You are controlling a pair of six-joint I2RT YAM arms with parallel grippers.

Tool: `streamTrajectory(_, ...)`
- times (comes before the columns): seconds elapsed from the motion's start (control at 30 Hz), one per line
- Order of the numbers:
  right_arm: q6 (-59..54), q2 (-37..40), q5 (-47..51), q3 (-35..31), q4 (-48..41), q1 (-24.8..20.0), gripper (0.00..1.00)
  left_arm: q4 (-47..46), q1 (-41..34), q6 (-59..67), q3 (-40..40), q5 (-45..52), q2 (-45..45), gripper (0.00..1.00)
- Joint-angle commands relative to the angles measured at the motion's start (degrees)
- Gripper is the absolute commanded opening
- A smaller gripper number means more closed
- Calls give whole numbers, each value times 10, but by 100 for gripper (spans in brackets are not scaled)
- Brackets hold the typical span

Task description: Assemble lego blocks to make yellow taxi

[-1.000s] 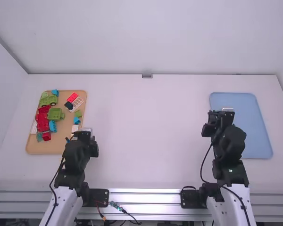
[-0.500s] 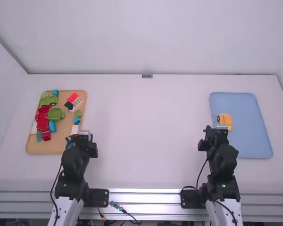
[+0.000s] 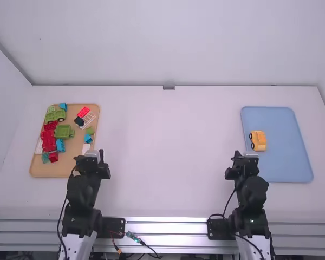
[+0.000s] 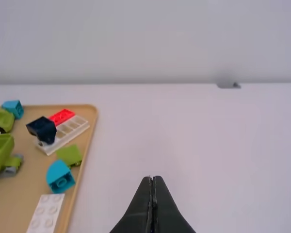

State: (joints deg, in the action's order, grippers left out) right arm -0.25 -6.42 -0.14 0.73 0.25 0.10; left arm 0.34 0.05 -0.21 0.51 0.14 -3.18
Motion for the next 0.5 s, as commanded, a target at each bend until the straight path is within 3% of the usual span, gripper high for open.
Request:
streamTrajectory(0.0,3,19,1,-7,-3,-1,0,-3,-1,2,-5,-1,18,0)
streamTrajectory(0.47,3,64,1,-7,-3,-1,0,-3,-1,2,-5,-1,32,0)
